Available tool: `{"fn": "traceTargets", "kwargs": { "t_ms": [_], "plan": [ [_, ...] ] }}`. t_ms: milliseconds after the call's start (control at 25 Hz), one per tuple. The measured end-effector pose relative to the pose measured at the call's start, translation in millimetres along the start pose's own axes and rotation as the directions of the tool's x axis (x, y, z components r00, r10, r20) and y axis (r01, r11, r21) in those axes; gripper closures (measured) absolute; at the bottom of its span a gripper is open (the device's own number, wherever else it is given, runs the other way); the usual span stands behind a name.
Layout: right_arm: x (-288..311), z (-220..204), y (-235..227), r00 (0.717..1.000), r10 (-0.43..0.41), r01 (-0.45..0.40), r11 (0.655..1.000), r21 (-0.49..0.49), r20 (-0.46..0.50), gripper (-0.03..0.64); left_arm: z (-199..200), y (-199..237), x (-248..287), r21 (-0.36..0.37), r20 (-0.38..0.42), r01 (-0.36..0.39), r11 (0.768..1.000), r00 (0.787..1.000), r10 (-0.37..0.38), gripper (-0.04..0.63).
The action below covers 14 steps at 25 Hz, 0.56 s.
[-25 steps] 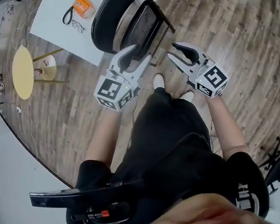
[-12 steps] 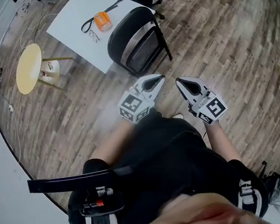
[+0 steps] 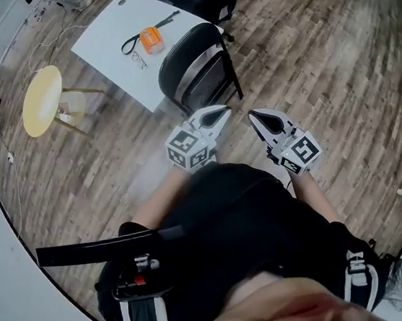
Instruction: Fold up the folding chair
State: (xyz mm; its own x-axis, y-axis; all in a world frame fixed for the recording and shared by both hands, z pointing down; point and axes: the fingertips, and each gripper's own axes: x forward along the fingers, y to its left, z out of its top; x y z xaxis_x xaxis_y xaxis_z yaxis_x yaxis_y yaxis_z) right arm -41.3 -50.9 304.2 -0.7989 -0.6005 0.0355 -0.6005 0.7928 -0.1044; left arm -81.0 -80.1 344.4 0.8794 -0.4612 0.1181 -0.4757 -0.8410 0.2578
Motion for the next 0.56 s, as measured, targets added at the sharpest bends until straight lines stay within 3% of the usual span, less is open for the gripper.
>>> {"fn": "traceTargets", "kwargs": {
  "t_ms": [240, 560],
  "plan": [
    [8, 3, 0, 1.0, 0.003, -0.003, 1.0, -0.014, 0.001, 0.609, 4, 1, -3, 0.067, -0.009, -0.009, 0.998, 1.0, 0.009, 0.591],
    [11, -2, -3, 1.0, 0.014, -0.014, 1.0, -0.014, -0.005, 0.607, 4, -5, 0, 0.093, -0.017, -0.008, 0.996, 1.0, 0.009, 0.591]
  ]
}}
